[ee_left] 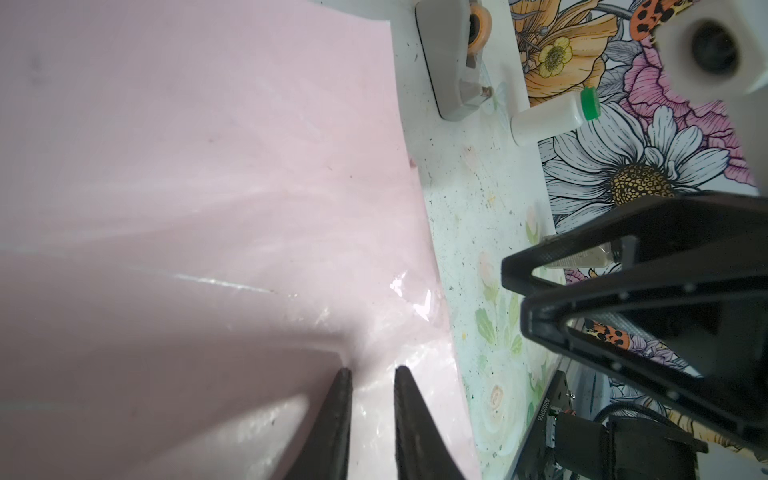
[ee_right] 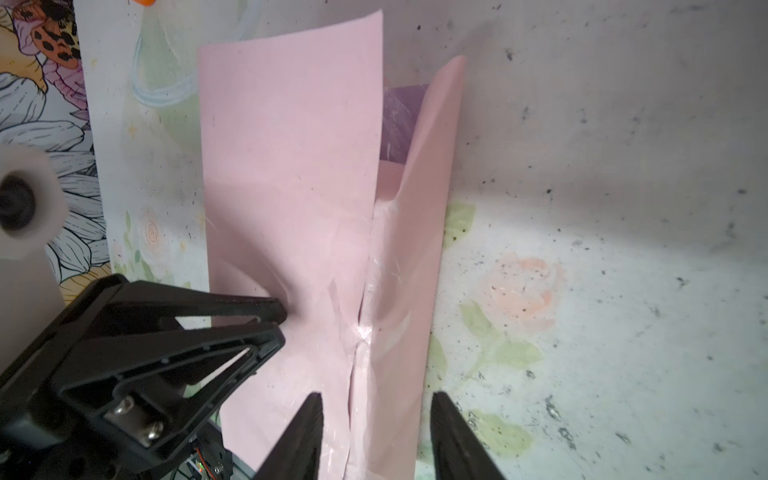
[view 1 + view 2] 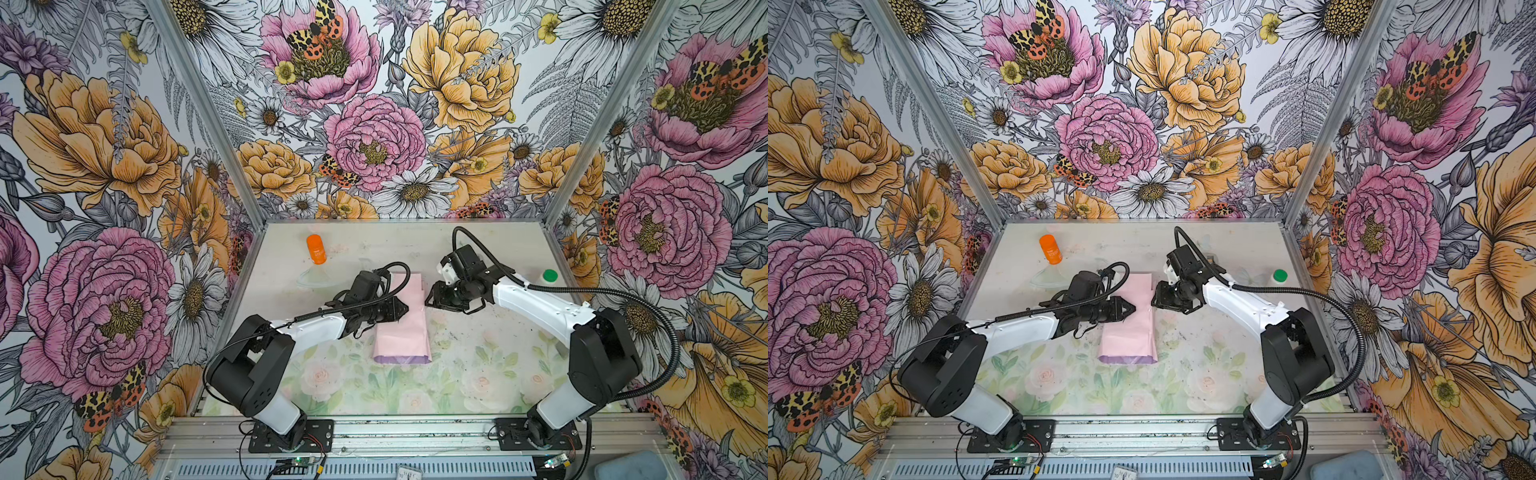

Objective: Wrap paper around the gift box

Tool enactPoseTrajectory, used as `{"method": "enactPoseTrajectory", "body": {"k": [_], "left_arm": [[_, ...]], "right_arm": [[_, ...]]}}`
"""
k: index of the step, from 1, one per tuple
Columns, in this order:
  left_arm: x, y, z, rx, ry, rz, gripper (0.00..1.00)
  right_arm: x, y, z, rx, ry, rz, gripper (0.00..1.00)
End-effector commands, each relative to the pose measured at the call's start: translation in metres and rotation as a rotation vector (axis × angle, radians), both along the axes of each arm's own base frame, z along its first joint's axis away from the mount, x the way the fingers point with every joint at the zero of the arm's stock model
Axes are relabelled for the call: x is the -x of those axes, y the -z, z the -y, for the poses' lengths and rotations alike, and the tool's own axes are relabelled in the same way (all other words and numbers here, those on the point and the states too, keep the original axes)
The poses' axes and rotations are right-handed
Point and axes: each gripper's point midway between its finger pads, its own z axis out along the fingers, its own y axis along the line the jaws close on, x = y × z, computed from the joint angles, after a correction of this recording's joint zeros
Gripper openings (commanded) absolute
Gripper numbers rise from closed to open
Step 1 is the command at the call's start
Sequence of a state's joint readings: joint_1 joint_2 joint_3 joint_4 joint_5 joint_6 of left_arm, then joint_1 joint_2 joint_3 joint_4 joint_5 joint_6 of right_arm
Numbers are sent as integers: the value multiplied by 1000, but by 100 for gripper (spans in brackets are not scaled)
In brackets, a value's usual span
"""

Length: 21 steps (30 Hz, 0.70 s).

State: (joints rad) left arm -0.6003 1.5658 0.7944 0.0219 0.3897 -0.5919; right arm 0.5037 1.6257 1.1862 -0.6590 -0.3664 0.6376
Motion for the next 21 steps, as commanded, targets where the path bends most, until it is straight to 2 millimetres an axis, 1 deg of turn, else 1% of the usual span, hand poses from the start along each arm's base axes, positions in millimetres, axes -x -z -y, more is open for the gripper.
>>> {"method": "enactPoseTrajectory", "body": {"k": [1,8,14,21], "left_arm": [[0,10,0,-41,3,-15,22],[1,11,13,-27,24,-21,22],[-1,7,16,-19,23,-11,23],[0,7,16,-19,24,-10,23]], "right_arm": [[-7,4,-8,-22,22,-2,44],[-7,10,-13,-41,21,-27,44],[-8,19,-12,-26,33,-44,44],[-9,24,-16,-24,26,-58,37]]}}
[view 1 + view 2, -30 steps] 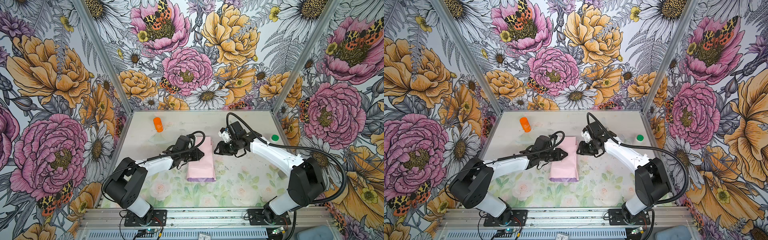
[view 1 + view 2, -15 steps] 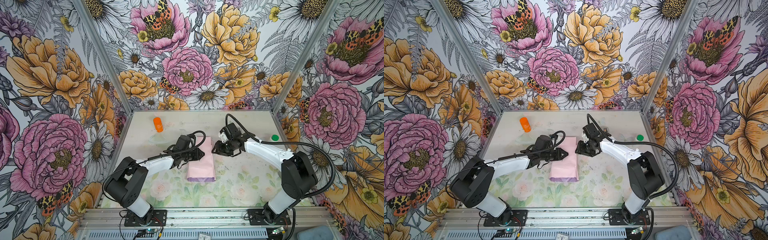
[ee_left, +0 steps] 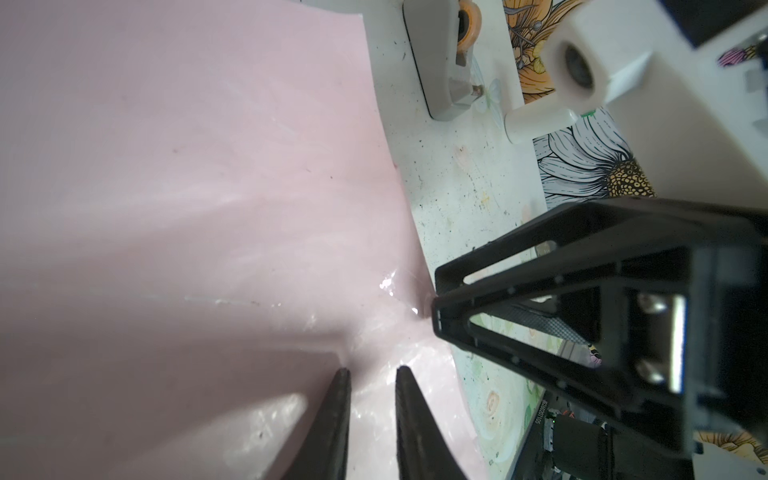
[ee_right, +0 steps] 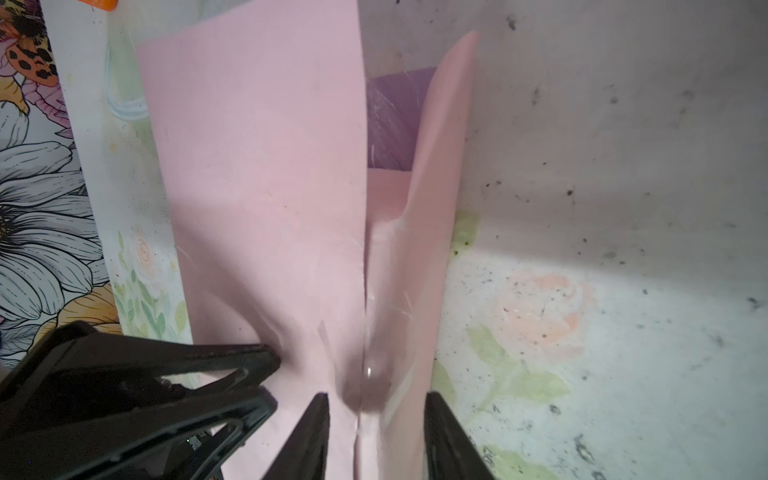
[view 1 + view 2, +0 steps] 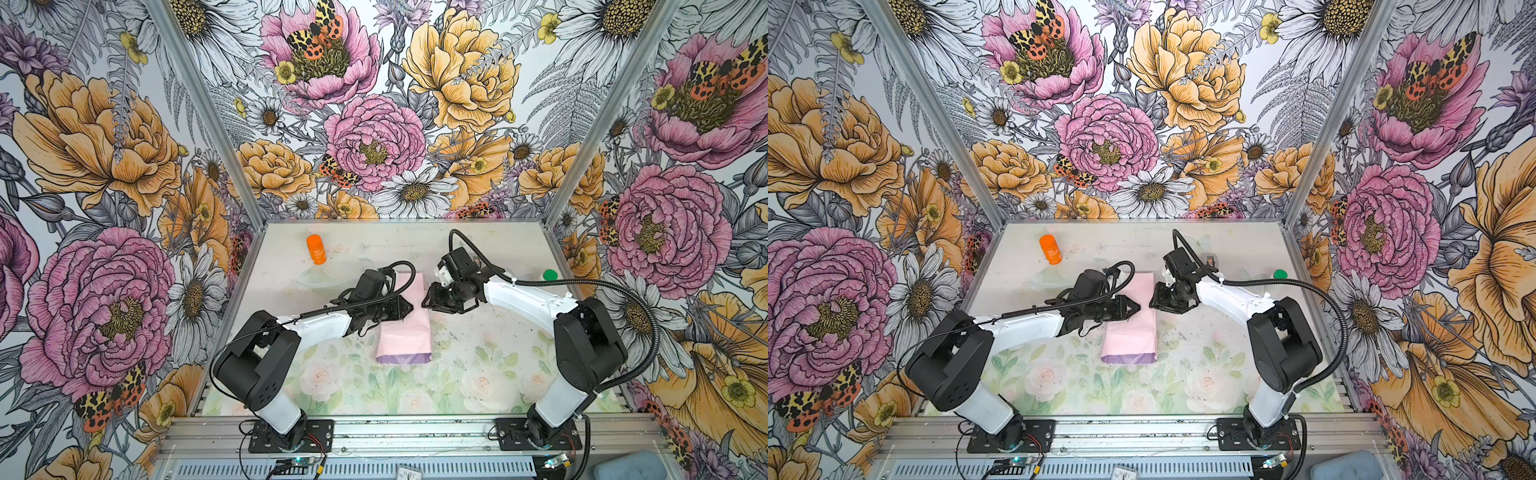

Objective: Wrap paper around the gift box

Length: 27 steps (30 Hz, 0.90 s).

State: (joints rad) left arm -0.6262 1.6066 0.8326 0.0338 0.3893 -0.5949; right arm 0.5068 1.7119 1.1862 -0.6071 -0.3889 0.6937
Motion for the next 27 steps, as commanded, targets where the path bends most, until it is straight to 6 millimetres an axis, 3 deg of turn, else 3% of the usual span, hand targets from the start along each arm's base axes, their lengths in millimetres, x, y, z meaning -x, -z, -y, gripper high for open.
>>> {"method": "enactPoseTrajectory", "body": {"k": [1,14,16,20,22,24,27], "left_arm": [[2,9,1,-27,-1,-18,23],[4,11,-1,-32,-2,-21,23],[4,12,-1,-36,-2,-20,23],[4,12,0,-34,0,-20,23],[4,11,-1,-34,0,-18,23],[4,11,-1,-35,-2,-19,23],[3,9,-1,-31,-2,-15,23]], "right_arm": [[-3,-1,-7,-13,-8,9,35],[0,5,-9,-20,-11,-18,6],[1,5,-9,-23,-8,-22,6],[1,-2,-10,-35,2,-16,27],[1,-7,-10,-46,7,-12,32],[1,-8,-12,-54,6,-13,30],[3,-2,-10,-44,6,-24,11]]}}
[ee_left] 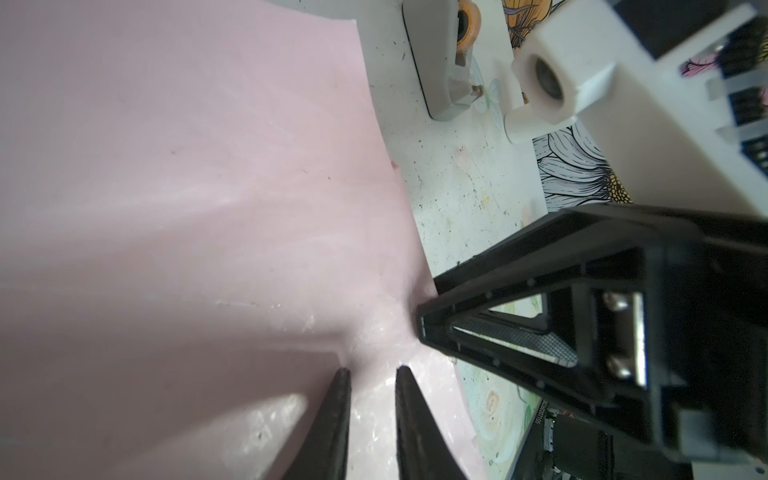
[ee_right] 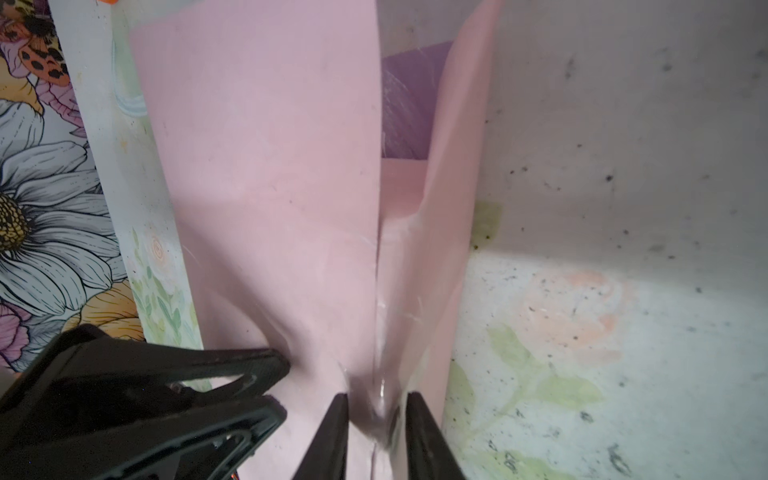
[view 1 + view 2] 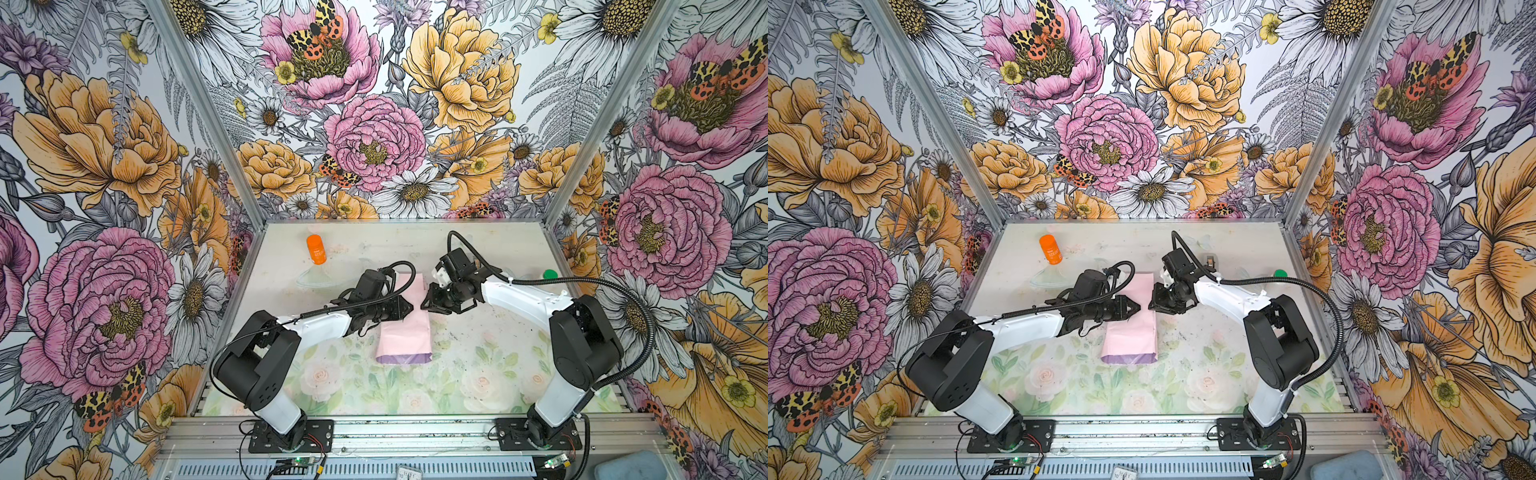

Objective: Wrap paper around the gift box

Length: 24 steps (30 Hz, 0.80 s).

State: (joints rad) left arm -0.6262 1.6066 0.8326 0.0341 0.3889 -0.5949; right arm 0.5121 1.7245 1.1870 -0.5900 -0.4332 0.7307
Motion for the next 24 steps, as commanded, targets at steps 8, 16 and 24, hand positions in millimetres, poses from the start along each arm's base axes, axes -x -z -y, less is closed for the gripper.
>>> {"method": "enactPoseTrajectory", "body": {"k": [8,16,24], "left_arm": [[-1,-20,-1,-16,-6,31,30],[-7,-66,-31,-21,-111,64,45],[7,-44,-94,-44,-281,-46,52]], "right_arm": [[-2,-19,10,2,34,64,34],[0,-36,18,-21,67,91,47],[-17,-19,5,5,47,66,48]]}}
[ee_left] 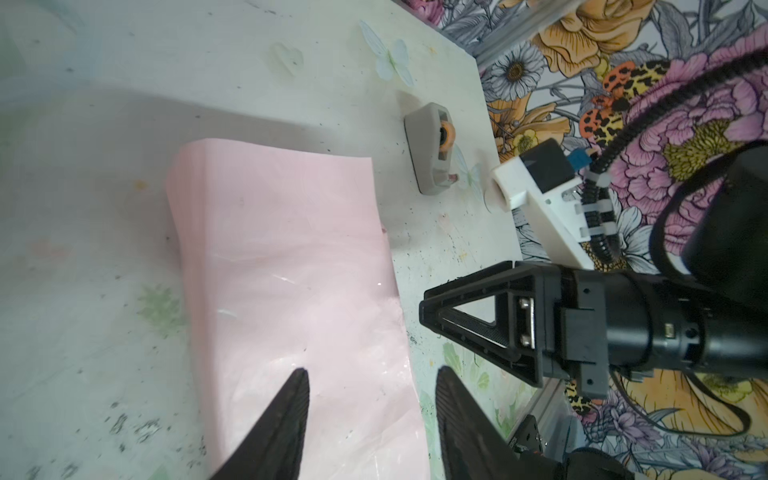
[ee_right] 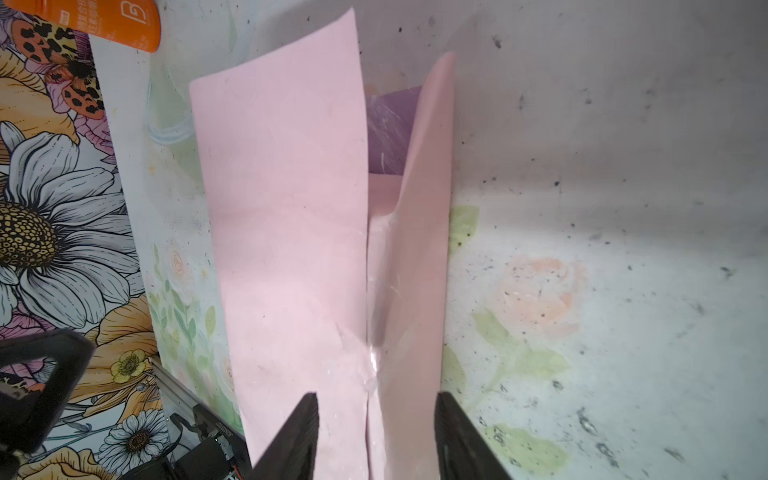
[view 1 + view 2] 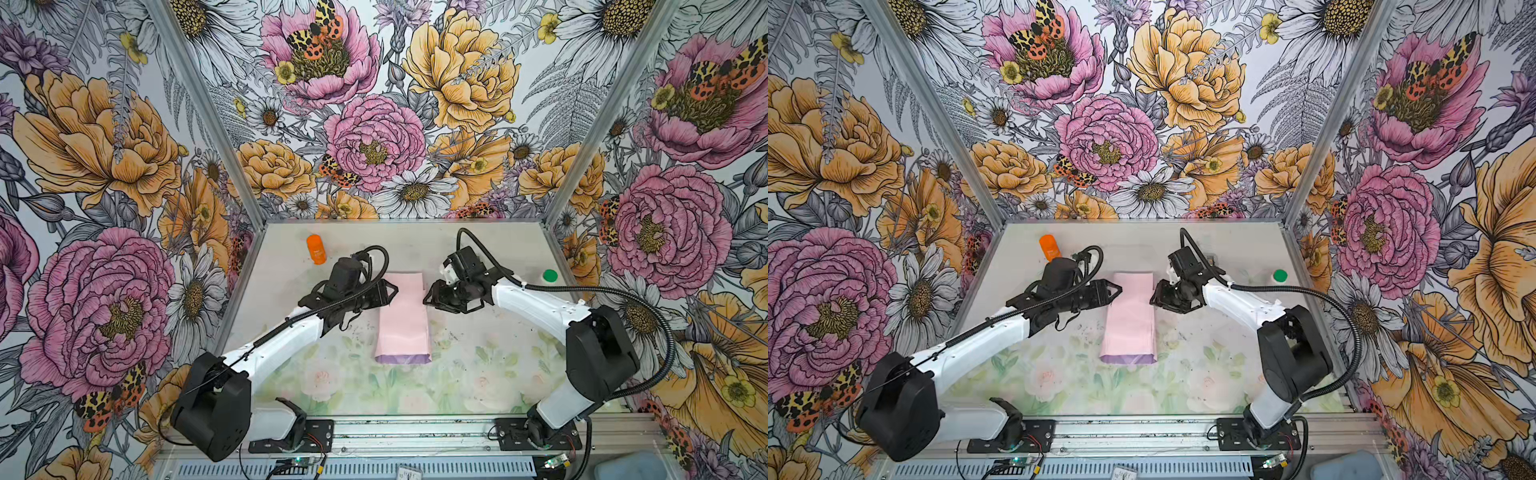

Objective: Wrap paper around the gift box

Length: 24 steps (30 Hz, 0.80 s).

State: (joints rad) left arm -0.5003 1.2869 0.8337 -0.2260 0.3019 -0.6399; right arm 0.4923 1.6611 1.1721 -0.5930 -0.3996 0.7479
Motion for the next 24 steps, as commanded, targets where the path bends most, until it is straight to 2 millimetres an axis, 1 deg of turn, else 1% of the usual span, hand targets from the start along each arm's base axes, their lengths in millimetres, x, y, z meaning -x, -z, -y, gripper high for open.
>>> {"method": "enactPoseTrajectory", "body": {"k": [1,4,7,12,13,17,18,20,21,24], "left_arm": [[16,32,-23,-39,-66,-109,52],[21,41,-30,-42,-78,-128,52],[24,46,-34,-40,-88,-136,52],[24,50,-38,-36,-100,-140,52],[24,51,-39,-37,-102,-139,52],[24,52,-39,-37,-102,-139,51],[24,53,-39,-37,-100,-141,51],[25,53,-38,-34,-93,-144,51],[25,53,-37,-30,-91,-147,51],[26,52,-35,-17,-88,-154,52]], "right_arm": [[-14,-2,-9,3,-8,22,48],[-21,1,-15,-1,-19,19,48],[-24,7,-17,2,-24,10,46],[-24,19,-18,7,-31,-22,40],[-23,21,-17,13,-29,-27,38],[-19,32,-10,45,-16,-40,20],[-18,32,-9,47,-14,-41,18],[-17,28,-8,44,-11,-33,19],[-18,23,-9,38,-10,-20,22],[-19,0,-7,16,1,30,40]]}}
